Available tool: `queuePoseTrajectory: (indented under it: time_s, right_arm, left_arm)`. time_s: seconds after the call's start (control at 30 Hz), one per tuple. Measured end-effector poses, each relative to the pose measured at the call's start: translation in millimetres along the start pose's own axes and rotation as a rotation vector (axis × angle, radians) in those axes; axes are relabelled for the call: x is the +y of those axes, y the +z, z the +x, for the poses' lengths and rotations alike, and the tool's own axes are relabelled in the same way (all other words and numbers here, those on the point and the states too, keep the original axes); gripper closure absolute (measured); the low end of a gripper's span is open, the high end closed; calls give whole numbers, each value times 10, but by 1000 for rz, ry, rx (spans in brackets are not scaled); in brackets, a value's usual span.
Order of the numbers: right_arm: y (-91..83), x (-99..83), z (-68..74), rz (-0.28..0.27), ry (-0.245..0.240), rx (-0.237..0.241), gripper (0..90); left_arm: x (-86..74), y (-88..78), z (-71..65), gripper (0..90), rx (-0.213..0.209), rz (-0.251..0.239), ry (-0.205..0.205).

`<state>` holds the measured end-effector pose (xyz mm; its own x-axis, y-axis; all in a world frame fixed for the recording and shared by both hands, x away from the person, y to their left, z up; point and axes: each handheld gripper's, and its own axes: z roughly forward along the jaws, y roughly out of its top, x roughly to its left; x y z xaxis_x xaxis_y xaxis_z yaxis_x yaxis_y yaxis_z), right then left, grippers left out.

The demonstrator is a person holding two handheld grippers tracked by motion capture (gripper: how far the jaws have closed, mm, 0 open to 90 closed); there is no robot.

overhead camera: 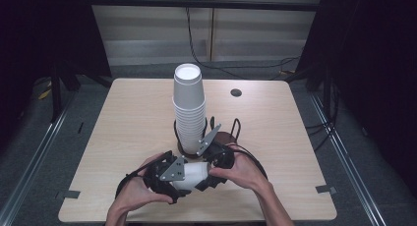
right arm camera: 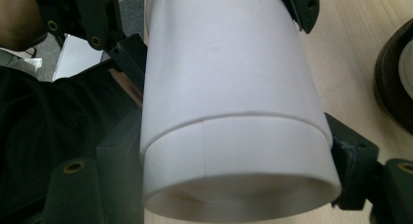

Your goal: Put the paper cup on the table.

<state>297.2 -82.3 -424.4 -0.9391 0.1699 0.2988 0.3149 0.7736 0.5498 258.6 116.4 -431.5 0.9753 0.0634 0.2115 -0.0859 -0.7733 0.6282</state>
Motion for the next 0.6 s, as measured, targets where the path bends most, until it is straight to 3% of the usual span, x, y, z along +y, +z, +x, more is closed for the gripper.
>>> queuePoseTrajectory:
  time_s: [0.13,0.43,0.47,0.6]
  right_arm:
    - [4,-5,-2,4,2,-9,239]
    - [-13,-29,-6,-1,12,-25,239]
    - [-21,-43,-10,-3,19,-20,239]
    - [-36,-77,-31,-22,17,-26,239]
  left_arm:
    - [-8,-44,31,142,-16,-46,-21]
    - [-63,-167,61,154,2,-141,-62]
    - [-90,-193,68,154,10,-177,-83]
    - [-136,-247,94,153,40,-224,-115]
